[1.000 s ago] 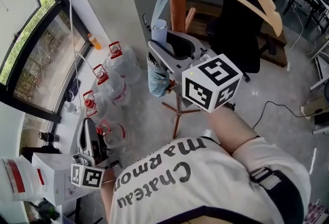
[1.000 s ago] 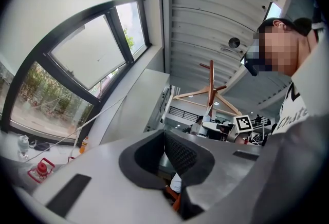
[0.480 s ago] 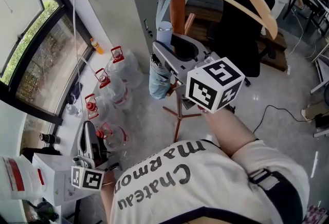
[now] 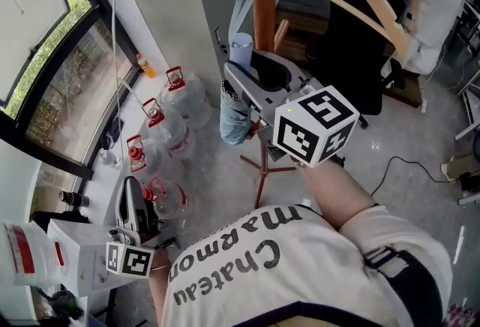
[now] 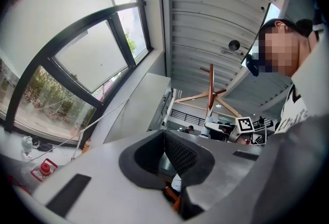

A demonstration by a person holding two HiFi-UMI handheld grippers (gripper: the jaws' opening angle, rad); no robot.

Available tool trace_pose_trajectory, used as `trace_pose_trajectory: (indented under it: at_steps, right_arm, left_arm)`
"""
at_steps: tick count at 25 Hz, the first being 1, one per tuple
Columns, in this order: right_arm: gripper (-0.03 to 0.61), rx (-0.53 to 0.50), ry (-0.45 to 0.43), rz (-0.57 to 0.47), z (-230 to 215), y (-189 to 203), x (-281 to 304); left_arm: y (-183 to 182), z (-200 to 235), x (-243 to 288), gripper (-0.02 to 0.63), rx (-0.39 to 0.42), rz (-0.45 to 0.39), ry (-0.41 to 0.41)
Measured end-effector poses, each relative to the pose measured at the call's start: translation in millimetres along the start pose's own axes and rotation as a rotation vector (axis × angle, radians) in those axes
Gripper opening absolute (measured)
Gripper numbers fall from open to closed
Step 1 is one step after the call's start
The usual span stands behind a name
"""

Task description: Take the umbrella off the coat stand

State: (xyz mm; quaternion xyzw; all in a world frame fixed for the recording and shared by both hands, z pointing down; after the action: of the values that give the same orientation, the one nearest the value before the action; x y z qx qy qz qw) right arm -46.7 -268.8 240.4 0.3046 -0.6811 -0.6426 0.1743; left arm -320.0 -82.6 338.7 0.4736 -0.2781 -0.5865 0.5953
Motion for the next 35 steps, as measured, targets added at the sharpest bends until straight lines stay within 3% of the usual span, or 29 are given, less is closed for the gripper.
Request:
trace_pose_trajectory:
  at_steps: [35]
  right_arm:
    - [0.157,-0.004,-0.102,-0.057,22.8,-25.1,-12.1]
  left_arm:
    - [-1.3,-12.2,-4.9,0.023,0.011,-0.012,0.002]
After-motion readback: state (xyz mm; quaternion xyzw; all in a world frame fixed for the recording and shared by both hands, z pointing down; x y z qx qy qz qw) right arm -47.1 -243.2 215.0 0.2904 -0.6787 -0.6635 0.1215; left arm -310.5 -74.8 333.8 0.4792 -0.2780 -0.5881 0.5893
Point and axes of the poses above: the fingertips, and each gripper's own axes: x forward along the fingers, z to its left, y out of its underside, the point moved 5 cm from there along -x, backward along the fingers, and after that the axes turned 2 degrees about -x, right-handed, at the moved point
